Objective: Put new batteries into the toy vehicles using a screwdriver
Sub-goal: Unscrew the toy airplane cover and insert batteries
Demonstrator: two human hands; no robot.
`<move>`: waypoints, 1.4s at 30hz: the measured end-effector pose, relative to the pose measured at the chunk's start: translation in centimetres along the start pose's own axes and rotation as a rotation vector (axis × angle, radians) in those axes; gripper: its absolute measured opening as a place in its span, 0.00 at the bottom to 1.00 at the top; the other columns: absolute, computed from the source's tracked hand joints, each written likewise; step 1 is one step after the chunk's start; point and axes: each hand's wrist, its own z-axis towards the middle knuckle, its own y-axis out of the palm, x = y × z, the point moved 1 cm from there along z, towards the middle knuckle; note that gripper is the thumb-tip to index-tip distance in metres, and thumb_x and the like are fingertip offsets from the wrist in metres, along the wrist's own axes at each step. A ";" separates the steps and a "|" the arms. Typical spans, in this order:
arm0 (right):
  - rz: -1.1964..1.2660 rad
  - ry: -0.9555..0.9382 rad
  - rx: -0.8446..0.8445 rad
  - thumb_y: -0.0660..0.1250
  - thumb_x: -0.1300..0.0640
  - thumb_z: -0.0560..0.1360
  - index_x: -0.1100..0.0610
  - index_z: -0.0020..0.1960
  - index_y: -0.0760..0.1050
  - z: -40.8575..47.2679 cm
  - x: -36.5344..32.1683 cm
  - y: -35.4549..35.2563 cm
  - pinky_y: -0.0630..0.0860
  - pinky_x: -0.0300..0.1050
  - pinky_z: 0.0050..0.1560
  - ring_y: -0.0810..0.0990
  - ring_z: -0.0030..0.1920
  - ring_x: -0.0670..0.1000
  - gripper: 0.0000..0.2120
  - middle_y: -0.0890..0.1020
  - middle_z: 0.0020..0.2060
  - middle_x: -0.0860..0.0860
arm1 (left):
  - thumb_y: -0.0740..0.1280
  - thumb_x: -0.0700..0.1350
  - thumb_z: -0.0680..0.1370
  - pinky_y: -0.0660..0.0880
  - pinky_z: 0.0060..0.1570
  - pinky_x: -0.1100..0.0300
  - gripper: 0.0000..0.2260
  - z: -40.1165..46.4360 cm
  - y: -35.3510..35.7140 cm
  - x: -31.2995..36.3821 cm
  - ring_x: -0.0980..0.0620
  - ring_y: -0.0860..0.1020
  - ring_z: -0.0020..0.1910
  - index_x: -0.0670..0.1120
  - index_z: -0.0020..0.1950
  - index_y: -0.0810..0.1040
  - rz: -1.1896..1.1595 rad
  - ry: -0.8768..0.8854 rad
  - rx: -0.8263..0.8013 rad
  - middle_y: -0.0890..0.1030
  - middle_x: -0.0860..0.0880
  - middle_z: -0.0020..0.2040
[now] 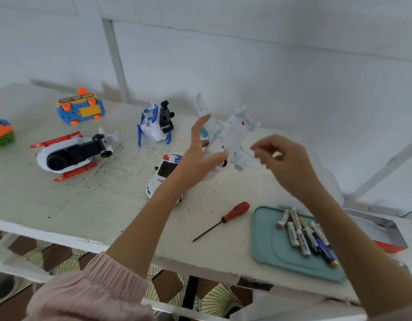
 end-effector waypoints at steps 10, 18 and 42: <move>-0.316 -0.014 -0.389 0.56 0.53 0.80 0.44 0.70 0.62 8.3 -3.7 2.6 0.68 0.40 0.53 0.71 0.51 0.52 0.19 0.69 0.56 0.54 | 0.70 0.38 0.74 0.77 0.50 0.56 0.38 0.5 0.4 -0.2 0.48 0.78 0.55 0.54 0.72 0.46 -0.073 -0.052 0.100 0.74 0.43 0.64; -0.360 -0.091 -0.414 0.55 0.52 0.80 0.50 0.65 0.71 10.4 -4.9 2.9 0.61 0.37 0.47 0.68 0.47 0.48 0.15 0.68 0.47 0.49 | 0.72 0.37 0.72 0.78 0.41 0.63 0.36 0.5 0.9 0.3 0.45 0.77 0.57 0.59 0.64 0.50 -0.035 -0.016 0.108 0.71 0.44 0.66; 0.583 0.595 0.383 0.57 0.69 0.77 0.52 0.45 0.65 10.3 5.6 0.6 0.78 0.45 0.48 0.80 0.48 0.54 0.11 0.79 0.52 0.59 | 0.72 0.53 0.67 0.71 0.61 0.49 0.49 3.8 2.0 -1.7 0.46 0.70 0.66 0.51 0.76 0.42 -0.164 -0.222 0.074 0.61 0.42 0.74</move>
